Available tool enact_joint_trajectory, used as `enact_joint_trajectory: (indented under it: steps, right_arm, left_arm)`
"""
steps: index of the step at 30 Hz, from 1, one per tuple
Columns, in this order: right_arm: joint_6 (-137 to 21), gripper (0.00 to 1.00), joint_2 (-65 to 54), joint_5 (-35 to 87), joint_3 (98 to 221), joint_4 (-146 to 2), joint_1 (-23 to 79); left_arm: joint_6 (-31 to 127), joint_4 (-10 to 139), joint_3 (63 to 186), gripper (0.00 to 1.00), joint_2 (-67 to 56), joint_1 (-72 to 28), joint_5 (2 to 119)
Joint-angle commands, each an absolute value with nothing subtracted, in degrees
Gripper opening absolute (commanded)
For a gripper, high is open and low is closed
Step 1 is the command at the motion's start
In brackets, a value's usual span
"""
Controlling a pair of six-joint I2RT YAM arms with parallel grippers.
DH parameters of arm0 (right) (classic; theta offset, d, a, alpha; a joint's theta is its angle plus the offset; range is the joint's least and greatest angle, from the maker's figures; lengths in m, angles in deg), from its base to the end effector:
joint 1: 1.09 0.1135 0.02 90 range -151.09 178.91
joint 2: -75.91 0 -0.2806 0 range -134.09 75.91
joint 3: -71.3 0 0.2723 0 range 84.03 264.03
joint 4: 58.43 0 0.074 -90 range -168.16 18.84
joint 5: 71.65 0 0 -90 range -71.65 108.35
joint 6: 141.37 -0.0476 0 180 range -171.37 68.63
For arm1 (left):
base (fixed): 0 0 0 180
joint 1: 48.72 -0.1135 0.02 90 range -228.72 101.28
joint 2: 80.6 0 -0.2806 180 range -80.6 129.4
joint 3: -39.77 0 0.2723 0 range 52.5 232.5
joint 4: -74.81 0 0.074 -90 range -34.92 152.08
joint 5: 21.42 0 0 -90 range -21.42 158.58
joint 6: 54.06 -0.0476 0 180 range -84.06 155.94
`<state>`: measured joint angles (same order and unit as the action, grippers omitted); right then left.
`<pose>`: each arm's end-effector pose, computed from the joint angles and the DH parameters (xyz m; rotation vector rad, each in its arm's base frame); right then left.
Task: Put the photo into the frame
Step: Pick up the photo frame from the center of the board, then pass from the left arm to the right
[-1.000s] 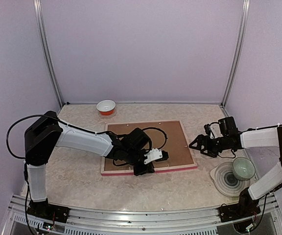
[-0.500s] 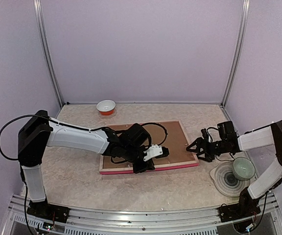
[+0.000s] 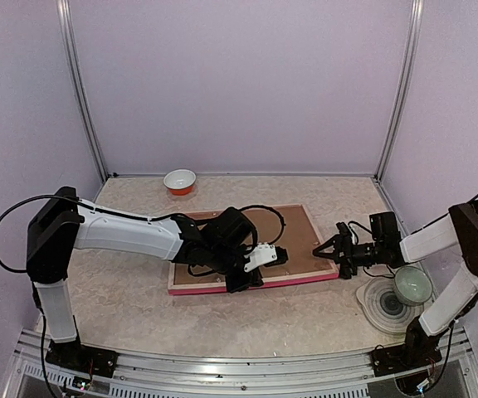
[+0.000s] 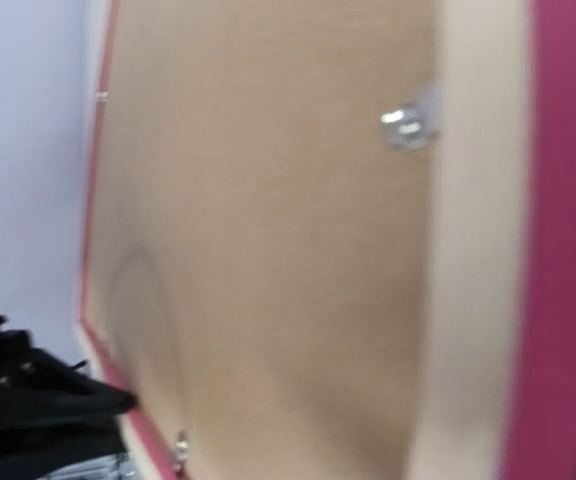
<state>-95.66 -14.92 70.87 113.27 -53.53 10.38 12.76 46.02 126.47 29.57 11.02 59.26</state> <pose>0.2643 0.0922 0.1175 0.1964 2.4571 1.5314 0.2154 -0.3844 0.1728 1.7254 1.8466 -0.4664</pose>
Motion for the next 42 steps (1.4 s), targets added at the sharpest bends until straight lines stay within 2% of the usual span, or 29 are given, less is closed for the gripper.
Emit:
enact_joint_trajectory:
  steps: [1,17,23,31,38,42]
  right_arm:
    - [-102.15,0.84,-15.97,77.52,111.32,-42.97,9.40]
    - [-122.75,0.68,-20.68,86.35,103.83,-14.36,8.54]
    - [-128.28,0.56,-22.53,87.16,102.31,-6.65,8.49]
    - [-130.93,0.41,-22.82,87.11,101.31,-3.05,8.49]
    - [-131.96,0.30,-21.03,85.94,100.49,-3.69,8.49]
    - [-131.92,0.27,-19.97,85.29,100.23,-5.01,8.49]
  left_arm:
    - [12.56,48.71,129.02,0.00,26.06,11.65,60.71]
    - [12.65,49.21,127.75,0.01,25.33,11.94,61.70]
    - [12.64,49.66,127.16,0.15,25.28,12.01,62.07]
    - [12.72,50.27,126.34,0.21,24.78,12.00,62.51]
    - [13.04,50.83,125.77,0.43,24.11,12.21,63.03]
    - [13.25,51.10,125.32,0.49,23.73,12.60,63.84]
